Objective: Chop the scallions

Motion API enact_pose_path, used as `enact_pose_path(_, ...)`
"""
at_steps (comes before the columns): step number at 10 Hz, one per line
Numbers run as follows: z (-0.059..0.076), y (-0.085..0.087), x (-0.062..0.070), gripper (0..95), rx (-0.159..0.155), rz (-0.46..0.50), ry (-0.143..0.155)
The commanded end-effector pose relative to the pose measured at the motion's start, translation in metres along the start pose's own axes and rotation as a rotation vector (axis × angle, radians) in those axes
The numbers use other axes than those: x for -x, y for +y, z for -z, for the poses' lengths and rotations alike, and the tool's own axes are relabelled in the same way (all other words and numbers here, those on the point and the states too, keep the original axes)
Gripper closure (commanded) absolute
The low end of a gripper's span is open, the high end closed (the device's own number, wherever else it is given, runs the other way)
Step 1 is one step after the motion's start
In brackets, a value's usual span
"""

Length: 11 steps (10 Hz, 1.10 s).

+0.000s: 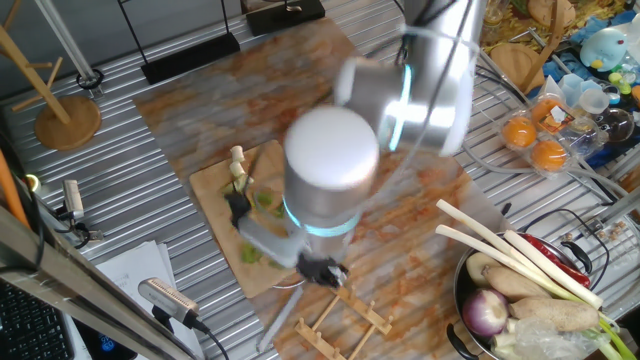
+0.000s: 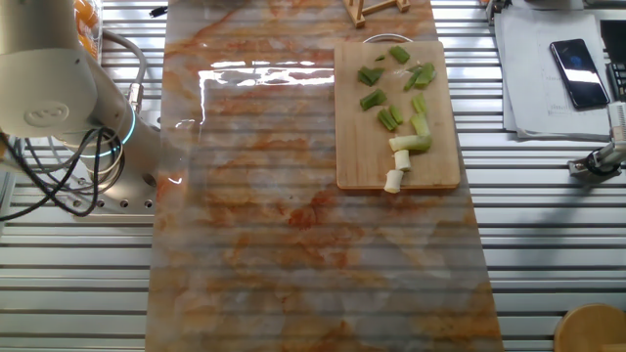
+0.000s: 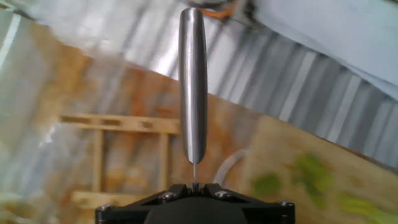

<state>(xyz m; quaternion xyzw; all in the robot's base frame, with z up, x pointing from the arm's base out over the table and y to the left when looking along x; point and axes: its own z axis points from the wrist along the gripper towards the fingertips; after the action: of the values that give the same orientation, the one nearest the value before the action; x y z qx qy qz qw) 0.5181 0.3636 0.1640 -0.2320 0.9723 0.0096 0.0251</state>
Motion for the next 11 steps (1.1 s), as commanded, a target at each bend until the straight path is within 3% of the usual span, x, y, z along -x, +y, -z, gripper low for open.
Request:
enact_pose_path(1,0.001,0.01,0.004,95.0,0.028,-0.08,0.003)
enact_pose_path(3,-0.002,0.013,0.006,95.0,0.037,-0.101,-0.006)
enact_pose_path(4,-0.007,0.013,0.01,95.0,0.051,-0.107,-0.026)
enact_pose_path(11,-0.027,0.017,0.027,95.0,0.037,-0.04,-0.032)
